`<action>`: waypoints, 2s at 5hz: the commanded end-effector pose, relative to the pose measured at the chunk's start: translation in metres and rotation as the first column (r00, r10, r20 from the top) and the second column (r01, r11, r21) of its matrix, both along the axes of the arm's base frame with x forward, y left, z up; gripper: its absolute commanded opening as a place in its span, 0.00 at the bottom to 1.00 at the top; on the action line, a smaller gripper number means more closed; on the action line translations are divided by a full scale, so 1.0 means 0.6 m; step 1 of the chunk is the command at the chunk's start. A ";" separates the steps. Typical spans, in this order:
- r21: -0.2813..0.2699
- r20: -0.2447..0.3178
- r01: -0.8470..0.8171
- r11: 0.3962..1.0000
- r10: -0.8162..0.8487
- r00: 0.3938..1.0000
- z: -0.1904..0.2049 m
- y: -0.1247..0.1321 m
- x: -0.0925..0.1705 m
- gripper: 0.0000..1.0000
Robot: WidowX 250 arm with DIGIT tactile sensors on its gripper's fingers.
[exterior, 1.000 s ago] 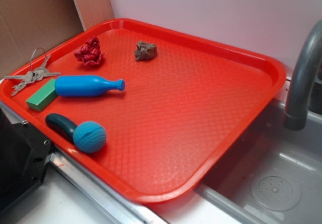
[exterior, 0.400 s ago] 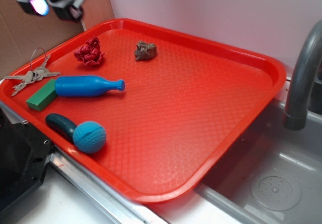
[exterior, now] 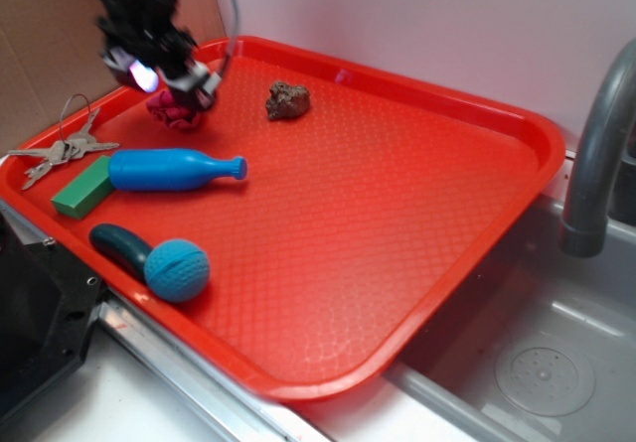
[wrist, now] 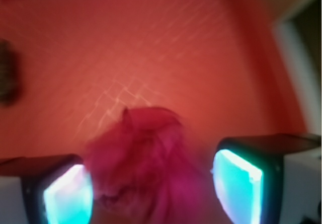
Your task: Grab the red paper.
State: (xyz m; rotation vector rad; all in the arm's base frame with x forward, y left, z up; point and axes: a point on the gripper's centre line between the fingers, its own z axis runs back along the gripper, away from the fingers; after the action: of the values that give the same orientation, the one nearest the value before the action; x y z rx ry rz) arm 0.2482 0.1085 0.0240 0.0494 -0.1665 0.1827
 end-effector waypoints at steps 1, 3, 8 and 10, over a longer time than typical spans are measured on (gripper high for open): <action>0.045 0.143 -0.066 0.997 0.059 0.988 -0.015 -0.021 0.046 0.00; -0.010 0.003 -0.047 0.999 0.047 0.999 0.061 -0.032 0.020 0.00; 0.055 -0.079 0.204 0.977 -0.200 0.977 0.262 -0.219 -0.133 0.00; -0.015 -0.005 0.172 0.985 -0.173 0.985 0.303 -0.203 -0.114 0.00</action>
State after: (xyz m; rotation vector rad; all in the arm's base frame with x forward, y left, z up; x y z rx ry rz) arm 0.1733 -0.0167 0.1911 0.0261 -0.1150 0.0024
